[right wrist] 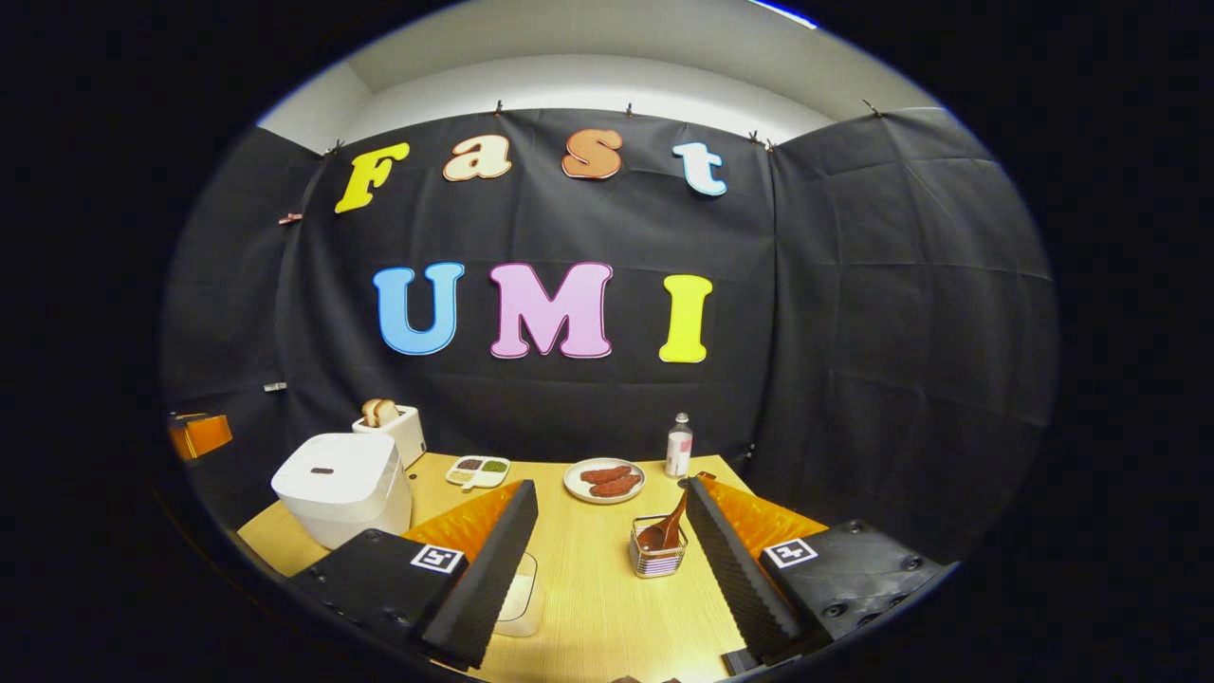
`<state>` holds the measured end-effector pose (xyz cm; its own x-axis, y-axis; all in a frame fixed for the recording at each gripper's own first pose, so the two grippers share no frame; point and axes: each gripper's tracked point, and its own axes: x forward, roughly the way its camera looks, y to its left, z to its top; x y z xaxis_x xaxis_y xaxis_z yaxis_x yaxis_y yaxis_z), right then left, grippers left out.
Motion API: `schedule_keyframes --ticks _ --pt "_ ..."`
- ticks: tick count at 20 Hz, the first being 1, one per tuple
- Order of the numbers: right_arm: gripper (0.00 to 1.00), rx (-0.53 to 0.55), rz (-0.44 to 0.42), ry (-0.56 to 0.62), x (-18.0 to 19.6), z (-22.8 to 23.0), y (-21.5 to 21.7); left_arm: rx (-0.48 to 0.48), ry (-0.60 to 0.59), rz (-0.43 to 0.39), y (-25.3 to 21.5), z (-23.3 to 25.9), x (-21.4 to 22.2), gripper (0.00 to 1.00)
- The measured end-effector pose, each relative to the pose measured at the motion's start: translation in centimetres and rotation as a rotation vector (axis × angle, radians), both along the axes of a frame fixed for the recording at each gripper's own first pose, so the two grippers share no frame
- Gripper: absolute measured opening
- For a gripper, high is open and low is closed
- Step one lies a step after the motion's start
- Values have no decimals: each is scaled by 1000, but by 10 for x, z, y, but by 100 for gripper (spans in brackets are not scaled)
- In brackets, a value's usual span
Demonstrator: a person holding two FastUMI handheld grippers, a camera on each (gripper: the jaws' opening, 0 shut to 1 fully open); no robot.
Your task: Close the left gripper, press the button to open the rice cooker; take a wooden spoon from the chopstick holder with the right hand, scoop a spoonful of rice and pour it into the rice cooker, then put the wooden spoon back into the chopstick holder.
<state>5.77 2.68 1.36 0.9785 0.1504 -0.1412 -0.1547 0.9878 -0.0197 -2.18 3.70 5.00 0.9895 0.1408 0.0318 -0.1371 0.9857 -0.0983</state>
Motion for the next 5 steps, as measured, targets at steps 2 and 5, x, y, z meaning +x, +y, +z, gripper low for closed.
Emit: schedule_keyframes --ticks 2,5 --pt "99 10 4 -4 4 4 4 16 -6 6 1 0 3 98" --pt "99 19 7 5 6 2 8 15 7 -3 -5 -7 6 99"
